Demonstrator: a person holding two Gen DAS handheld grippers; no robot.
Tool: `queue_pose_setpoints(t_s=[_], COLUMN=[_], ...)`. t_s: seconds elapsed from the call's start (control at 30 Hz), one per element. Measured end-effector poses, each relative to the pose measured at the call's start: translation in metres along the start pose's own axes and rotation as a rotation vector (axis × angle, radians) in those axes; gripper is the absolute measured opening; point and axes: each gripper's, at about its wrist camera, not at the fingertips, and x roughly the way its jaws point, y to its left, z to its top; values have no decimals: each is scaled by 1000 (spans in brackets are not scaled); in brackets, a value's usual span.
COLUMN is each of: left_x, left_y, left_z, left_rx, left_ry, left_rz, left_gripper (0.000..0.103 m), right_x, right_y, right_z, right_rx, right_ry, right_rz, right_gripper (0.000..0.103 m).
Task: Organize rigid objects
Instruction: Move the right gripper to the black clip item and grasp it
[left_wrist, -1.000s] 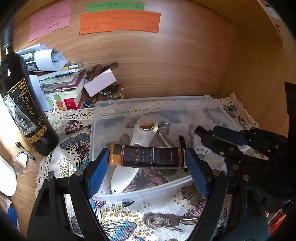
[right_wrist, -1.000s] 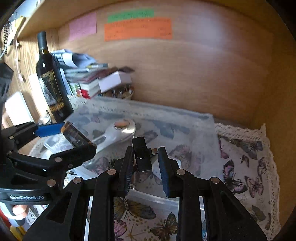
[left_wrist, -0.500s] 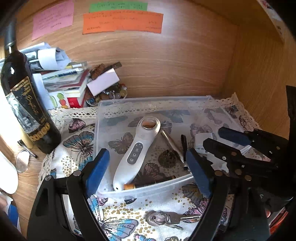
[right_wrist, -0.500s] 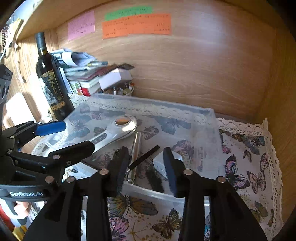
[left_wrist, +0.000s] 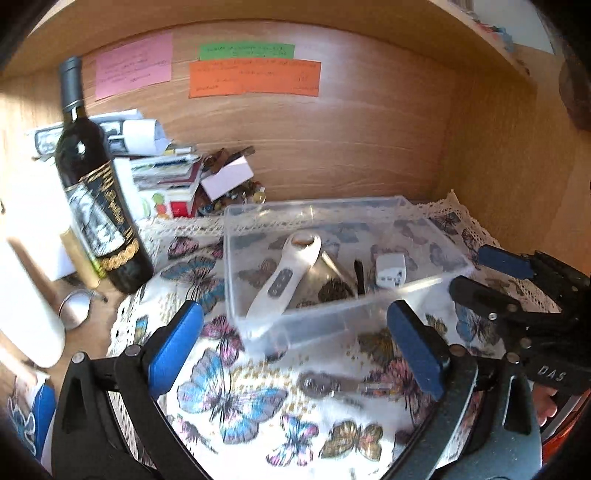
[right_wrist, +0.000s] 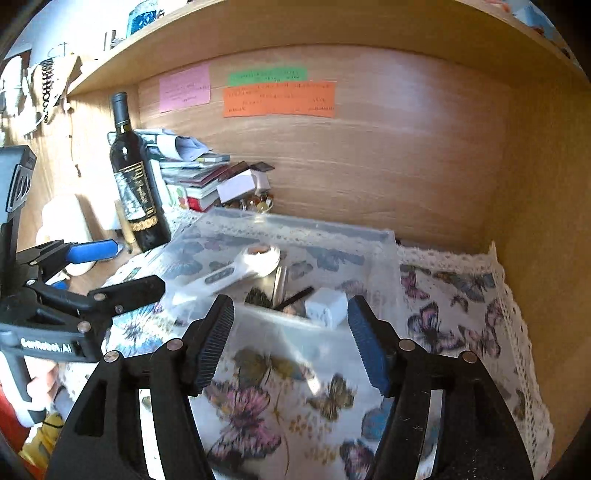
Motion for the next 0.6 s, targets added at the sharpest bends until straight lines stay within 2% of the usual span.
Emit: queue_pose_setpoints(t_s=[0.37, 0.6], left_x=[-16, -22], left_y=[8, 11], left_z=[-56, -80], left_rx=[0, -11], left_ry=[87, 119], left_rz=[33, 46], left_gripper=[101, 101], right_x=[-15, -12], right_y=[9, 17], right_z=[-68, -97], right_rx=[-9, -2], right_ry=[121, 211], right_rz=[19, 84], right_gripper=[61, 61])
